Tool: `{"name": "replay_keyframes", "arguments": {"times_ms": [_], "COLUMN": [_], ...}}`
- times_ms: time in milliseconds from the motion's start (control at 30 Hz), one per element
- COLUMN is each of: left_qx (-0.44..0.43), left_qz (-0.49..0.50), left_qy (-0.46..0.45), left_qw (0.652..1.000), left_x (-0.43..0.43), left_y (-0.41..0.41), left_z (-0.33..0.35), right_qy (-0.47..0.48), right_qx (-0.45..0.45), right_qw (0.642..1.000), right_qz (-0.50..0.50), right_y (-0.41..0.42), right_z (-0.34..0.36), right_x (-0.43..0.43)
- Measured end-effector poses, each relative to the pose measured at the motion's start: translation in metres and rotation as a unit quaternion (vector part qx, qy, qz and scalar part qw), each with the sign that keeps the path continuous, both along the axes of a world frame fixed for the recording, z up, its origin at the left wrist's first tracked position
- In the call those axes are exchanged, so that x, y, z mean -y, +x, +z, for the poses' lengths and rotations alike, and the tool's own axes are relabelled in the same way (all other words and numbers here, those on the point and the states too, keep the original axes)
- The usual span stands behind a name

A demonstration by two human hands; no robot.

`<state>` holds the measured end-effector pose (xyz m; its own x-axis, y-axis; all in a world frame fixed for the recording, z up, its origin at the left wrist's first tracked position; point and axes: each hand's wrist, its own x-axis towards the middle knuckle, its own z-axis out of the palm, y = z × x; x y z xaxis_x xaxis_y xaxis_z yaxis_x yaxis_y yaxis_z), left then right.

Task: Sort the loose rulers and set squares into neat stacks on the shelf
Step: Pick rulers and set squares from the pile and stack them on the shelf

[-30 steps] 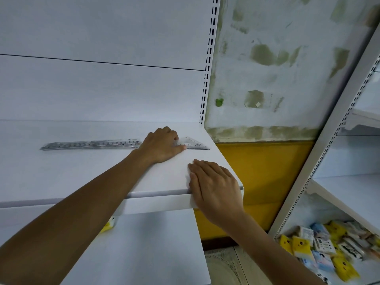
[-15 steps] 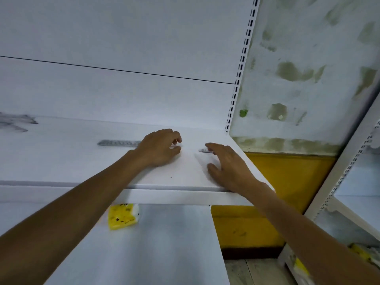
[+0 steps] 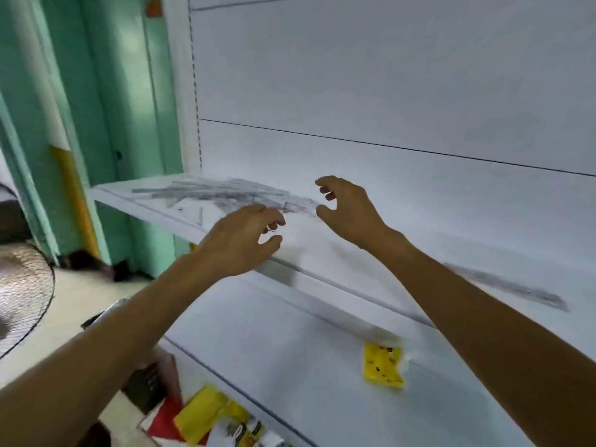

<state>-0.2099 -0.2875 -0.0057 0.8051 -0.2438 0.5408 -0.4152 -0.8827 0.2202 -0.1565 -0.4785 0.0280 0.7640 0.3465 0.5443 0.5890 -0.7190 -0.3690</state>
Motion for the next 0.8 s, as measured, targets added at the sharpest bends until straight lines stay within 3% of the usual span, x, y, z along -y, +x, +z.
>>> {"name": "replay_keyframes", "arguments": {"times_ms": [167, 333, 500, 800], "left_qx": [-0.015, -0.021, -0.057, -0.042], "left_qz": [0.052, 0.091, 0.079, 0.073], "left_qy": [0.002, -0.008, -0.001, -0.005], "left_qw": [0.999, 0.996, 0.995, 0.996], "left_x": [-0.095, -0.157, -0.188, -0.201], "left_y": [-0.010, -0.004, 0.021, 0.094], "left_z": [-0.010, -0.019, -0.036, -0.047], "right_qy": [-0.093, -0.052, -0.073, -0.087], "right_qx": [-0.037, -0.051, -0.069, -0.118], "right_qw": [0.993, 0.996, 0.995, 0.989], "right_qz": [0.063, 0.053, 0.029, -0.022], "right_y": [0.017, 0.041, 0.063, 0.123], "right_z": [-0.025, -0.025, -0.034, -0.038], "right_x": [-0.086, -0.125, -0.134, -0.119]}}
